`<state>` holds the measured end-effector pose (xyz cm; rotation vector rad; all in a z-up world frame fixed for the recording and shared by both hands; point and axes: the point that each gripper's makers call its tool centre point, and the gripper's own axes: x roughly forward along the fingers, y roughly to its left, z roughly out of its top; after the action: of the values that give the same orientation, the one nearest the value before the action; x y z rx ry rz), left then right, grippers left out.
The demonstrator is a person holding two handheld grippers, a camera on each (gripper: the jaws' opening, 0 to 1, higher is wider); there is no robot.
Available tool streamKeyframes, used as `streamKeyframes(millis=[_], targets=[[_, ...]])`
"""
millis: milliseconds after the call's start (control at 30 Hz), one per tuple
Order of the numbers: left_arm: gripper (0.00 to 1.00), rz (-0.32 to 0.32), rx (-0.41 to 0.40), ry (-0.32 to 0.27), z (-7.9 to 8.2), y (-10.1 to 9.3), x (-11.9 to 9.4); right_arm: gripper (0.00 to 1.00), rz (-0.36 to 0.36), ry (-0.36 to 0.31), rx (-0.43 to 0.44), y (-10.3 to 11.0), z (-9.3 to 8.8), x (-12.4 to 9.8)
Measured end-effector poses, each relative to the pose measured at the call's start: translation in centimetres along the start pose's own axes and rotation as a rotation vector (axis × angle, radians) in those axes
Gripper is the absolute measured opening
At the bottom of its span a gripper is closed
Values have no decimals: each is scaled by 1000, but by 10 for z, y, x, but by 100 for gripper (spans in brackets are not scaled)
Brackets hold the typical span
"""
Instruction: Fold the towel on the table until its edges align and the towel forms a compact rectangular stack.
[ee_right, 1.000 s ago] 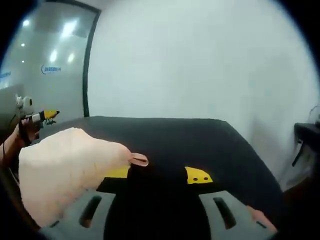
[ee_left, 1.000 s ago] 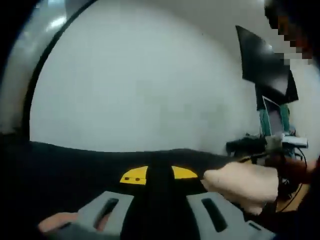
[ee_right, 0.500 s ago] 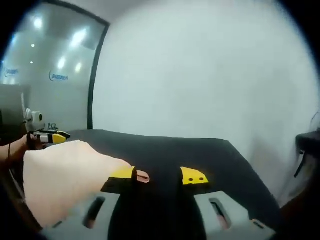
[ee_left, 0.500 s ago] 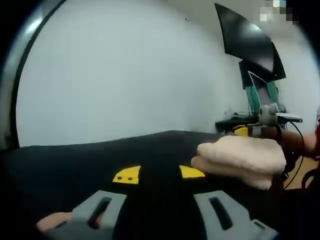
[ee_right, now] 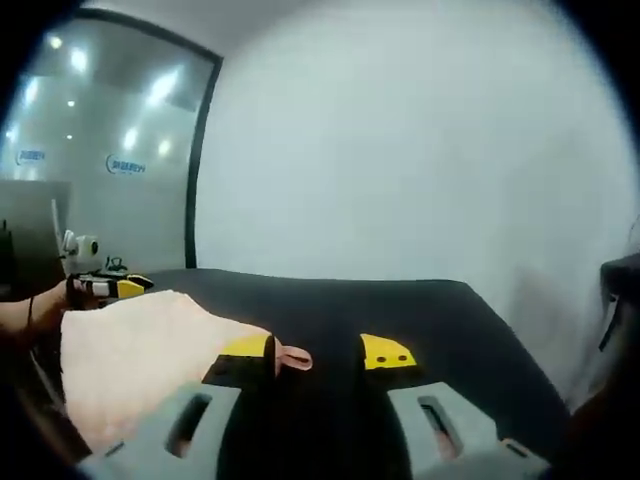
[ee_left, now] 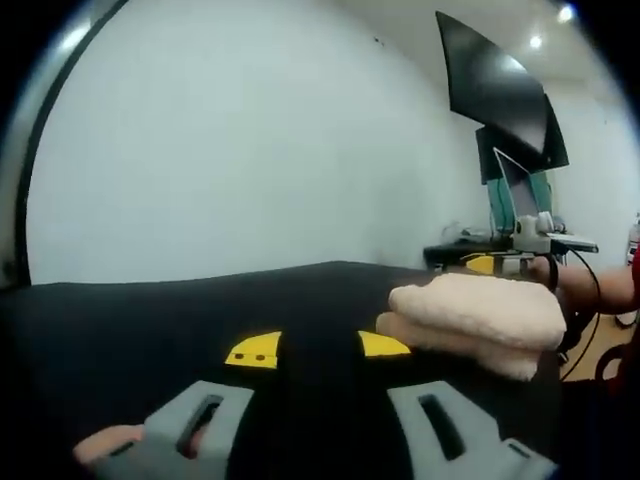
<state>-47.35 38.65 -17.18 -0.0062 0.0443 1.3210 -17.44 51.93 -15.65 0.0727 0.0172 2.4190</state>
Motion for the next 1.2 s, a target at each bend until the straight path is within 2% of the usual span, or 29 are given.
streamKeyframes(millis=[67,200,567,900,1000,1200], targets=[[30,-1,-3,3,1,-4,-1,29,0,2,9,2,0,0],[30,2,-15,4,0,5,-1,29,-12,-4,13,-3,0,1],[30,5,-35,-4,2,4,-1,29,-17,1,6,0,-1,0],[30,-22,2,41,-8,-5,3,28,-21,12,14,-1,-5,0],[30,-34,1,38,-8,-7,4,28,-17,11,8,1,-5,0],[30,-14,-19,11,-4,-2,2,28,-23,-2,8,-2,-3,0]])
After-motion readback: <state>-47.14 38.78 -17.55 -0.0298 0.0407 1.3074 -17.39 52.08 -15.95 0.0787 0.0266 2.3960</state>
